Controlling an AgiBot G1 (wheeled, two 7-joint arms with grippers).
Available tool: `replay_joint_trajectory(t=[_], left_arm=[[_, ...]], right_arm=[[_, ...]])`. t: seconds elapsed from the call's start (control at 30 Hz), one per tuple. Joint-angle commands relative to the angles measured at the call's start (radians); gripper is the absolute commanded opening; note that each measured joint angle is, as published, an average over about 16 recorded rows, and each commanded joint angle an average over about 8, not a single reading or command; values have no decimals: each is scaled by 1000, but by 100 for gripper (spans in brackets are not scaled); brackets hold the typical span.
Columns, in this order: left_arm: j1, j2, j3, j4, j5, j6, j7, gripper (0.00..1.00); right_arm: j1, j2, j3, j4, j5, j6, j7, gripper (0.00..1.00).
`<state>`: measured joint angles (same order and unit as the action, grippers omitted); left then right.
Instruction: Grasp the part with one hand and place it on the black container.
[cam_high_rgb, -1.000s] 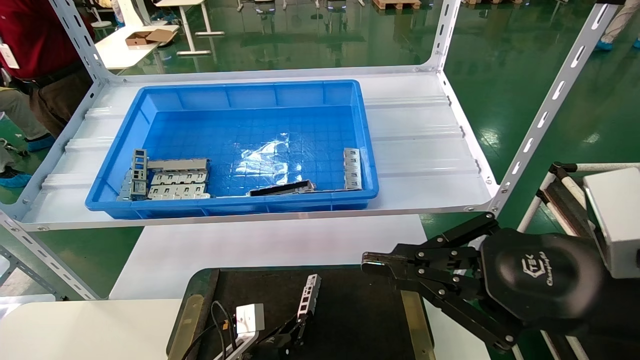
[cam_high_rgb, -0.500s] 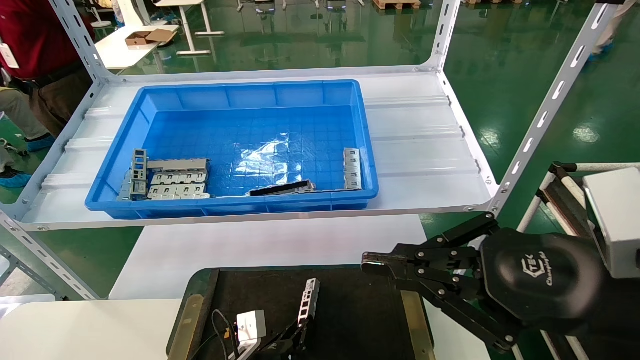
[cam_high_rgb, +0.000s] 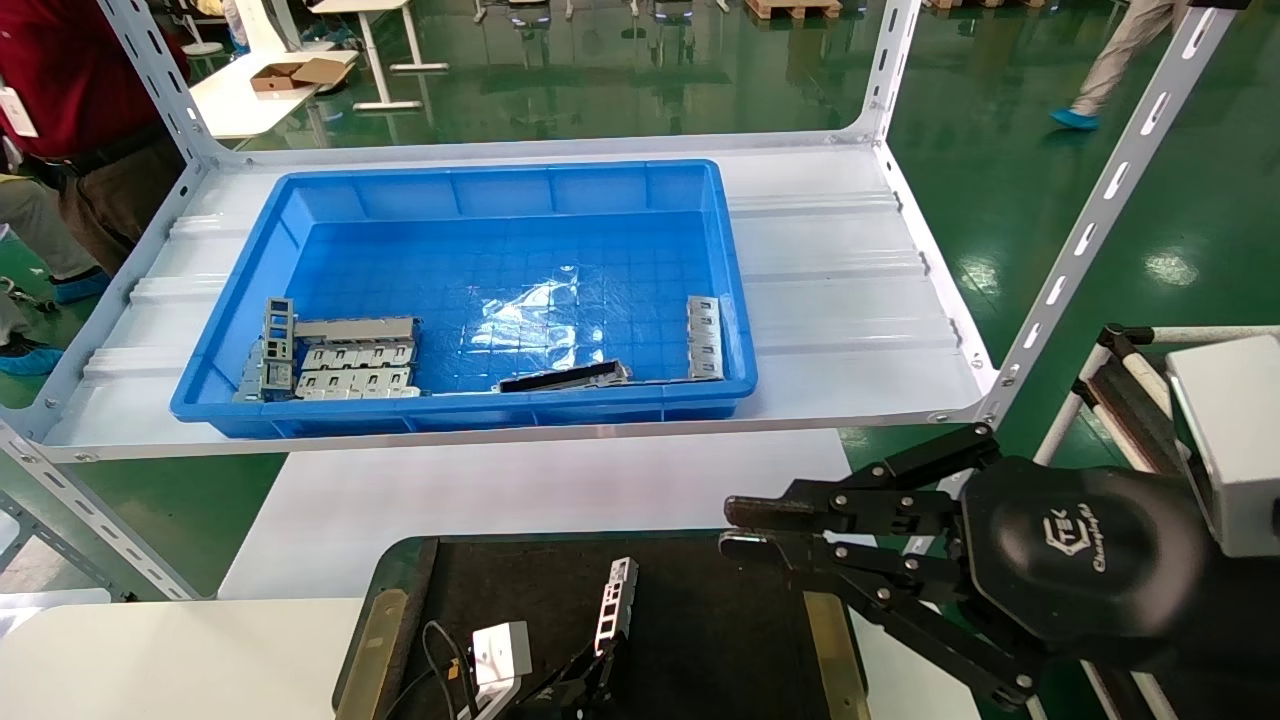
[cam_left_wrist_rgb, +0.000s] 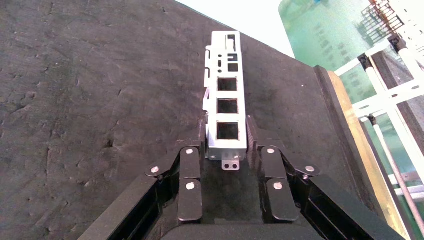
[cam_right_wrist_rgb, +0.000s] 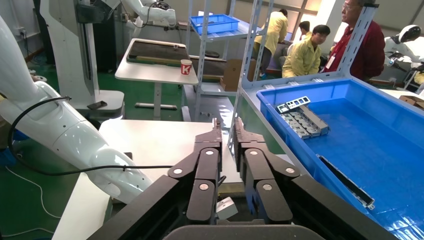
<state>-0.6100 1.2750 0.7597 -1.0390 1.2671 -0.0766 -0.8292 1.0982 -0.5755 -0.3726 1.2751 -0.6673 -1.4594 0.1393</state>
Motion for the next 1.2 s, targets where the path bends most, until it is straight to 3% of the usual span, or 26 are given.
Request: replay_joint_trajectory(t=[0.03,0.7,1.2], left_arm=[[-2,-2,8,0,-9,-6,1,100],[-35,-38,95,-52,-83,-59,55,100],[-41,-204,124,-222,-40,26,118,100]], right_arm=[[0,0,0,0,0,0,0,100],[0,0,0,0,0,0,0,100],[0,0,0,0,0,0,0,100]])
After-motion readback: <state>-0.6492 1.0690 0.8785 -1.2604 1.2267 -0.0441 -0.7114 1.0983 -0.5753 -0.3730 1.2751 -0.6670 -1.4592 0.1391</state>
